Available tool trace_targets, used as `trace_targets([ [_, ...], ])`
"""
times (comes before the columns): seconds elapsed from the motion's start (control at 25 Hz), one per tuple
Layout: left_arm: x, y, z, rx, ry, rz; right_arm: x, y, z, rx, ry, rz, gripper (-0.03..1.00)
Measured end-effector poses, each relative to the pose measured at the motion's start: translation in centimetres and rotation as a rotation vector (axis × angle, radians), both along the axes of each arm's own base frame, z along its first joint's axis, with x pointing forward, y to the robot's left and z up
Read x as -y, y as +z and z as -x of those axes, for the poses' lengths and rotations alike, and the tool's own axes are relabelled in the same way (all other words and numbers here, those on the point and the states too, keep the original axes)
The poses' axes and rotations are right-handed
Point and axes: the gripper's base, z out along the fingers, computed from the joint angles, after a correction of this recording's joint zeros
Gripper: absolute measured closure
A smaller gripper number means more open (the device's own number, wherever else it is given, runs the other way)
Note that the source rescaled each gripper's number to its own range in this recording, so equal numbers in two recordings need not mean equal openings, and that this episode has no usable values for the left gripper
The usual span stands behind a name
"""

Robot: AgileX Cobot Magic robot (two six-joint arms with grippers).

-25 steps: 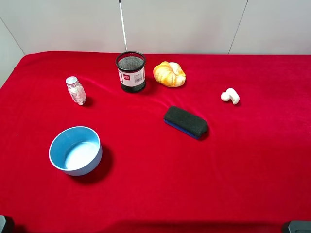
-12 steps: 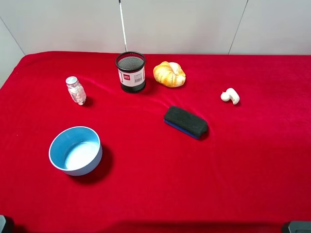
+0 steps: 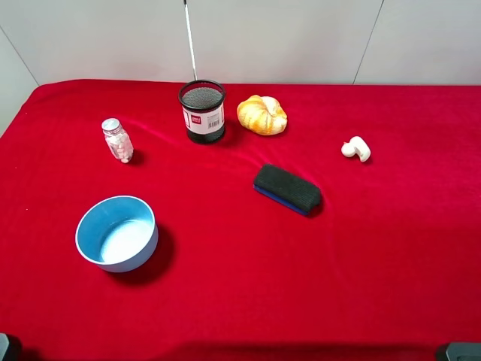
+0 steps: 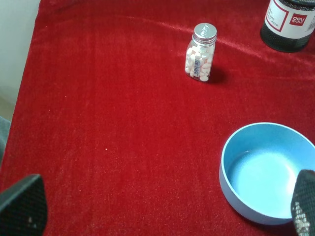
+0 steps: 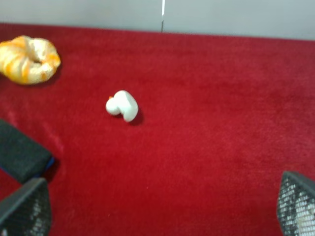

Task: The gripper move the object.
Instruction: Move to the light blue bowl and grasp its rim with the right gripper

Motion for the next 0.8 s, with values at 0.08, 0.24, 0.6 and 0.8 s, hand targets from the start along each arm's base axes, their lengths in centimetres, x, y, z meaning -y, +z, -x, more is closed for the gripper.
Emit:
trace_targets([
  [0.08, 0.0, 0.0, 0.0, 0.0, 0.0, 0.0, -0.1, 0.4, -0.9, -0.04, 0.028, 0.0, -0.03],
  [0.24, 0.0, 0.0, 0.0, 0.0, 0.0, 0.0, -0.5, 0.7, -2.8, -0.114, 0.091, -0.018, -0.03],
  [0.6, 0.0, 0.0, 0.0, 0.0, 0.0, 0.0, -1.0, 0.7, -4.3, -0.175, 0.157, -0.051, -0.03],
  [0.8, 0.0, 0.0, 0.0, 0.0, 0.0, 0.0, -1.3, 1.8, -5.4, -0.196, 0.202, -0.055, -0.03],
])
